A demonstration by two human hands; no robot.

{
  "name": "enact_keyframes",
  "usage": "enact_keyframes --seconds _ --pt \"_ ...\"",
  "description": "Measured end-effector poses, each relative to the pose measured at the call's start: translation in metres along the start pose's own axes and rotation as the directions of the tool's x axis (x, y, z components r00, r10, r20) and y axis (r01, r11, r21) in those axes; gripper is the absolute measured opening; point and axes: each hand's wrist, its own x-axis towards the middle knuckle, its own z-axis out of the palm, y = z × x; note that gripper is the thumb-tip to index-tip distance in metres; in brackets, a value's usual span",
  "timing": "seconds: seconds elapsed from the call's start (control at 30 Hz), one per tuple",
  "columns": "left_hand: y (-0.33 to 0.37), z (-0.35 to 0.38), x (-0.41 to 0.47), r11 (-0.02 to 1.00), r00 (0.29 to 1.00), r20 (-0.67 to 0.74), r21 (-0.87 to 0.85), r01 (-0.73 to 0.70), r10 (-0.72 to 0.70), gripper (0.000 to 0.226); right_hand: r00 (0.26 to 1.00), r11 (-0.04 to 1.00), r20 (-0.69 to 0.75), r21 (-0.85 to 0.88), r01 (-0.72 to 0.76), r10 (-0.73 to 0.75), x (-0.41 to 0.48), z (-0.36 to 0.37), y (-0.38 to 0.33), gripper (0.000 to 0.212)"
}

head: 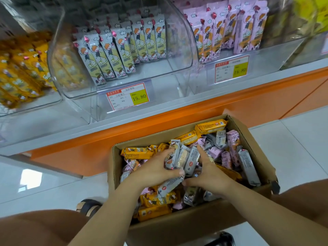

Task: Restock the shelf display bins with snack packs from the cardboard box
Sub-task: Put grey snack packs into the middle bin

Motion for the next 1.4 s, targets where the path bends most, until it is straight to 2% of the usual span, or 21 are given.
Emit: enact_keyframes --seconds 0.13,0.27,0.37,0.5,0.6,0.67,0.73,0.83,0.87,0.93,1.0,1.1,1.3,1.4 --pt "-0.009 -0.001 -0.003 0.998 0.999 0.049 -0.066 0.012 -0.009 0.098 1.0 1.0 0.007 0.009 0.024 -0.024 -0.005 -0.006 -0.002 0.111" --pt "-0.016 0.004 -0.003 0.985 0.998 -0.066 -0.17 -0.007 -0.004 0.082 0.998 0.998 -0.002 0.003 0.069 -0.069 -0.002 -0.007 -0.005 0.098" --pt "-0.02 0.008 -0.001 0.97 0.986 -0.164 -0.242 -0.019 -0.021 0.075 0.993 0.995 -0.064 0.0 0.101 -0.1 0.004 -0.004 -0.004 0.098" --pt "-0.029 0.007 0.003 0.998 0.968 -0.246 -0.063 0.024 -0.039 0.077 0.983 0.991 -0.129 0.019 0.132 -0.128 0.009 0.001 -0.003 0.097" --pt "-0.032 0.002 0.003 0.991 0.977 -0.213 -0.131 0.001 -0.029 0.075 0.964 0.984 -0.197 -0.044 0.174 -0.18 0.011 0.005 -0.006 0.106" --pt "-0.033 0.0 0.004 0.995 0.981 -0.192 -0.099 -0.004 -0.016 0.075 0.959 0.982 -0.212 -0.056 0.178 -0.186 0.013 0.005 -0.007 0.107" --pt "-0.033 -0.001 0.003 0.995 0.989 -0.149 -0.095 0.004 -0.018 0.077 0.967 0.984 -0.188 -0.081 0.159 -0.172 0.016 0.004 -0.007 0.094" --pt "-0.034 -0.002 0.004 0.988 0.993 -0.111 -0.149 0.025 -0.042 0.082 0.972 0.985 -0.177 -0.096 0.142 -0.157 0.021 0.003 -0.006 0.064" --pt "-0.034 -0.002 0.003 0.985 0.993 -0.106 -0.17 0.027 -0.046 0.083 0.97 0.984 -0.181 -0.1 0.146 -0.163 0.022 0.004 -0.005 0.061" --pt "-0.037 -0.003 0.003 0.974 0.994 -0.095 -0.226 0.035 -0.057 0.087 0.975 0.981 -0.144 -0.123 0.153 -0.17 0.025 0.003 -0.004 0.075" --pt "-0.038 -0.003 0.003 0.964 0.993 -0.1 -0.264 0.039 -0.067 0.093 0.985 0.983 -0.023 -0.072 0.169 -0.171 0.023 0.003 -0.008 0.087" --pt "-0.037 0.0 0.003 0.957 0.988 -0.135 -0.288 0.034 -0.076 0.096 0.98 0.986 0.125 -0.031 0.161 -0.156 0.021 0.002 -0.012 0.093" --pt "-0.037 0.0 0.001 0.928 0.989 -0.124 -0.372 0.025 -0.077 0.084 0.976 0.986 0.156 0.084 0.141 -0.153 0.027 0.0 -0.014 0.093" --pt "-0.032 -0.006 -0.003 0.88 0.994 -0.088 -0.475 0.018 -0.068 0.079 0.968 0.979 0.157 0.088 0.186 -0.198 0.027 -0.001 -0.018 0.094"
